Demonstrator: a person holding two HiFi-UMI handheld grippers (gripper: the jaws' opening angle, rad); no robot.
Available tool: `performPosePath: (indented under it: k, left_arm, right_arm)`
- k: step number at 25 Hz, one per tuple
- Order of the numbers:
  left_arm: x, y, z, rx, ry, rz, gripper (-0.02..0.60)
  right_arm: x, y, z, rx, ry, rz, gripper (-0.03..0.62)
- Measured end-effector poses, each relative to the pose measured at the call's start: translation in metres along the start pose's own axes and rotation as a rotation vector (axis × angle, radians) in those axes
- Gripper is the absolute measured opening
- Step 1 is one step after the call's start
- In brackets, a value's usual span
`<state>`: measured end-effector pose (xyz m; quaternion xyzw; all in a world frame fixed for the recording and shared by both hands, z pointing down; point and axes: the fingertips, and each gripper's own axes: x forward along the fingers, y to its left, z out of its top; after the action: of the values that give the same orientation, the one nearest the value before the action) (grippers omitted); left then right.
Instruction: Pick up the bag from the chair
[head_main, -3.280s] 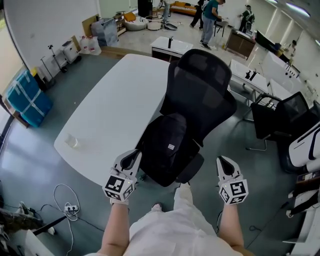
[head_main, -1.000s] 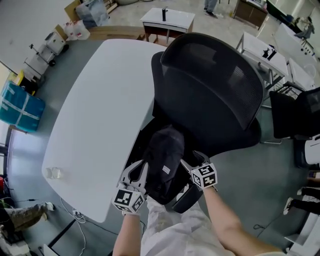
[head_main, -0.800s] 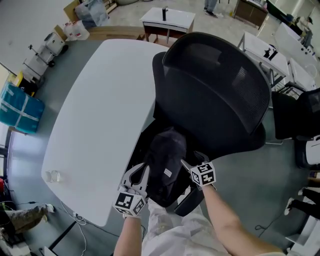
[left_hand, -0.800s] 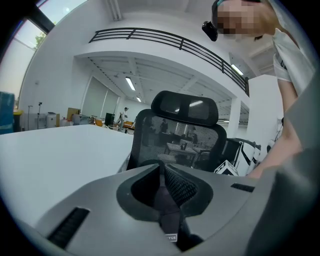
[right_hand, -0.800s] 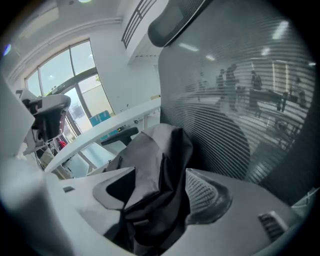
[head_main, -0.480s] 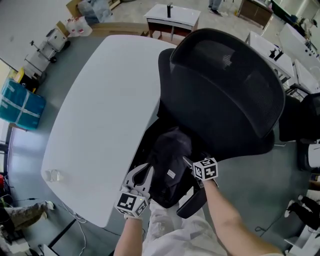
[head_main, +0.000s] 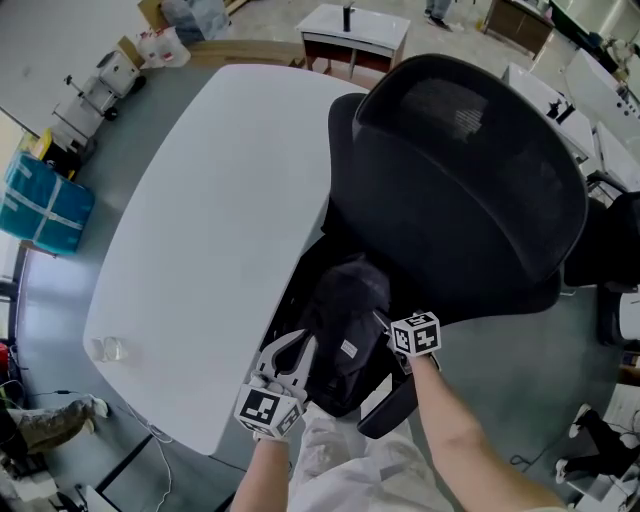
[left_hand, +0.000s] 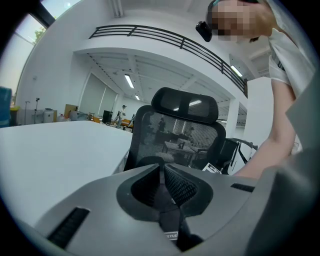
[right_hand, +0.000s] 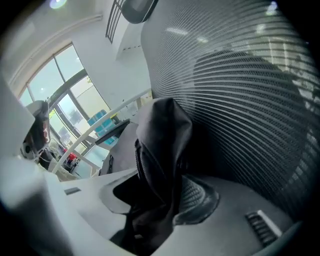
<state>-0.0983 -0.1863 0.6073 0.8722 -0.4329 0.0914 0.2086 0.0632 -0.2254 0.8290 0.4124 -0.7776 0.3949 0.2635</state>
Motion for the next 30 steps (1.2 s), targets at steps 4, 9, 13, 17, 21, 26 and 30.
performPosePath:
  k: [4,9,13,17,21,26,30]
  left_arm:
    - [-0.004,0.002,0.003,0.001,-0.008,0.012,0.048]
    - [-0.012,0.006,0.009,0.001,-0.016,0.035,0.048]
    - [-0.021,0.005,0.013,0.003,-0.021,0.044,0.048]
    - [-0.032,0.006,0.015,0.019,-0.004,0.053,0.049]
    - [-0.036,0.011,0.006,0.021,0.021,0.071,0.053]
    - [-0.017,0.021,-0.014,0.025,0.082,0.078,0.219]
    - [0.007,0.028,-0.034,-0.009,0.106,0.07,0.283]
  right_arm:
    - [-0.009,0.016,0.003,-0.041,-0.007,0.006,0.098]
    - [-0.029,0.043,0.002,-0.034,-0.035,0.064,0.063]
    - [-0.047,0.071,0.006,-0.044,-0.08,0.104,0.057]
    - [-0.065,0.101,0.016,-0.104,-0.12,0.149,0.054]
    - [-0.084,0.113,0.029,-0.201,-0.15,0.168,0.054]
    - [-0.103,0.114,0.045,-0.331,-0.169,0.198,0.054]
    - [-0.116,0.102,0.047,-0.373,-0.168,0.198,0.054]
